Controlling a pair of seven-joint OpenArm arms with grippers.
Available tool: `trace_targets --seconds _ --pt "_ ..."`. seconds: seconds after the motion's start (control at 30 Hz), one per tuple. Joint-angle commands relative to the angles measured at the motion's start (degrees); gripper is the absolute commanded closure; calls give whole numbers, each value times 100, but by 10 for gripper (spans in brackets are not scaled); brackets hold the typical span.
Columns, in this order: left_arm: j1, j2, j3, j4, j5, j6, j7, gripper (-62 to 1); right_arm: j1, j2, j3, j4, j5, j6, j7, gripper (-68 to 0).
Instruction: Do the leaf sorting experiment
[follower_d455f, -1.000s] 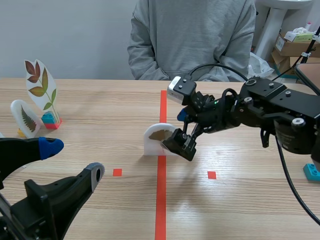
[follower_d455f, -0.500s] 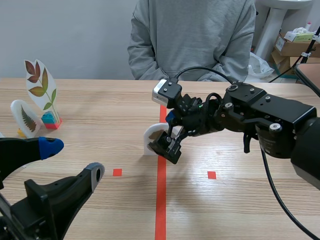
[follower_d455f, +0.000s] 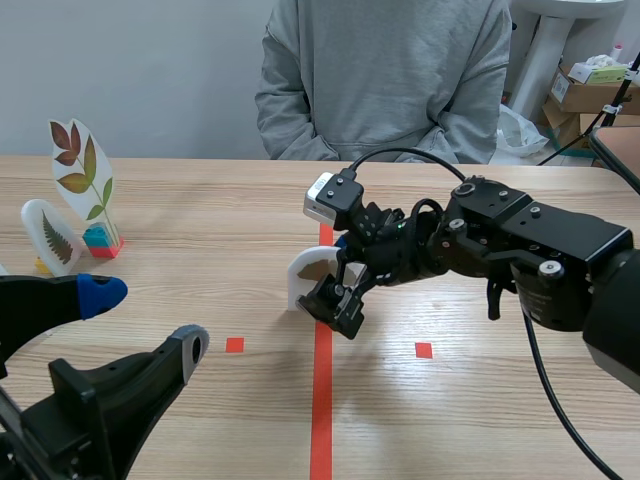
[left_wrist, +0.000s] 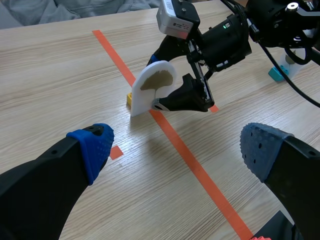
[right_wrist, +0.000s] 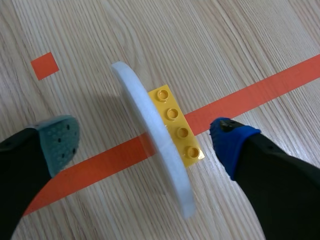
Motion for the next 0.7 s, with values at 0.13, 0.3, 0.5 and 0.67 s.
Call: trace_targets --seconds 0.13,0.3,0.5,0.67 --pt "31 31 -11 94 -22 -13 -94 -542 131 61 -15 55 66 15 63 -335" --pt "31 31 -11 94 -22 -13 -94 -542 131 61 -15 55 66 -11 20 -210" --pt "31 31 -11 94 -22 -13 -94 -542 131 61 -15 57 66 -48 0 -101" --pt "31 31 -11 94 -22 -13 -92 -542 131 61 -13 66 66 -48 0 -24"
